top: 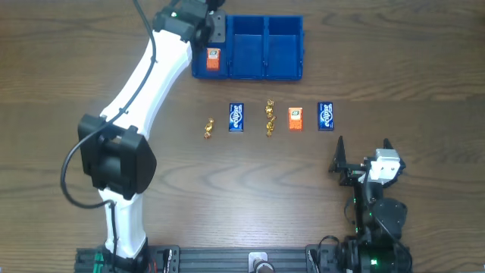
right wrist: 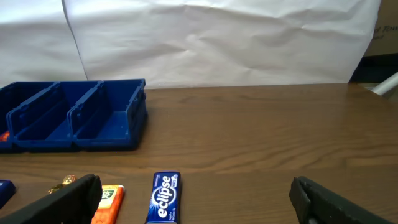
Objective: Sort Candies Into Trays
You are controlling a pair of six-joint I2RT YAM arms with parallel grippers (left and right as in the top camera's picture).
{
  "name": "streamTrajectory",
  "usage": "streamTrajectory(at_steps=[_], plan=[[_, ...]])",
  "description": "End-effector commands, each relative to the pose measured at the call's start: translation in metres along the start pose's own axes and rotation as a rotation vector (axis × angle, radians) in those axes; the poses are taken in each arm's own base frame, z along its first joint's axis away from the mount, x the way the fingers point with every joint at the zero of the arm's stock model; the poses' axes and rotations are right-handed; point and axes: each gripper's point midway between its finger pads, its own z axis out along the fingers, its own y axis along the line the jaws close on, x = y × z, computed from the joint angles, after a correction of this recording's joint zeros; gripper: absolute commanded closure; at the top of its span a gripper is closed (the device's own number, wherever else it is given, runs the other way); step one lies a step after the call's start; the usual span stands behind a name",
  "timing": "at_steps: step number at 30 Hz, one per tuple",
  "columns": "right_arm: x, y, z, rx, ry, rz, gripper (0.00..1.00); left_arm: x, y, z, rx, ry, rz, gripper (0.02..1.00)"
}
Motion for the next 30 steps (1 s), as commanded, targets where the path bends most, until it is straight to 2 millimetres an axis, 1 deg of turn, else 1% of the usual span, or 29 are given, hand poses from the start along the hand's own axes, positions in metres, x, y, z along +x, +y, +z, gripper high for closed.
streamTrajectory(at_steps=[1,2,4,9,10,13,15,16,17,18,19,23,26,28,30], plan=[[0.0,-0.001,-0.001,0.003,0.002,0.014,0.001,0.019,-0.002,0.04,0.035,0.069,0.007,0.792],[0.0,-0.001,-0.001,0.003,0.002,0.014,0.001,0.024,-0.003,0.046,0.035,0.081,0.005,0.785],[0.0,-0.001,-0.001,0.003,0.002,0.014,0.003,0.028,-0.003,0.052,0.032,0.091,0.002,0.783],[0.0,-0.001,-0.001,0.003,0.002,0.014,0.003,0.027,-0.005,0.055,0.041,0.086,0.001,0.77],[0.0,-0.001,-0.001,0.003,0.002,0.014,0.003,0.027,-0.005,0.055,0.042,0.085,0.001,0.75],[0.0,-0.001,-0.001,0.003,0.002,0.014,0.003,0.028,-0.005,0.054,0.04,0.089,0.002,0.647],[0.0,-0.001,-0.001,0.003,0.002,0.014,0.003,0.028,-0.005,0.054,0.04,0.091,0.003,0.514],[0.0,-0.001,-0.001,0.003,0.002,0.014,0.001,0.028,-0.004,0.054,0.039,0.092,0.003,0.421],[0.0,-0.001,-0.001,0.003,0.002,0.014,0.003,0.029,-0.004,0.054,0.039,0.092,0.003,0.259],[0.0,-0.001,-0.001,0.003,0.002,0.014,0.001,0.029,-0.004,0.054,0.039,0.092,0.003,0.117],[0.0,-0.001,-0.001,0.003,0.002,0.014,0.001,0.028,-0.004,0.054,0.039,0.092,0.003,0.018],[0.0,-0.001,-0.001,0.003,0.002,0.014,0.001,0.027,-0.005,0.054,0.04,0.089,-0.005,0.02],[0.0,-0.001,-0.001,0.003,0.002,0.014,0.001,0.024,-0.012,0.047,0.06,0.089,-0.034,0.018],[0.0,-0.001,-0.001,0.003,0.002,0.014,0.003,0.023,-0.023,0.034,0.07,0.097,-0.045,0.018],[0.0,-0.001,-0.001,0.003,0.002,0.014,0.001,0.023,-0.048,0.014,0.09,0.098,-0.035,0.018]])
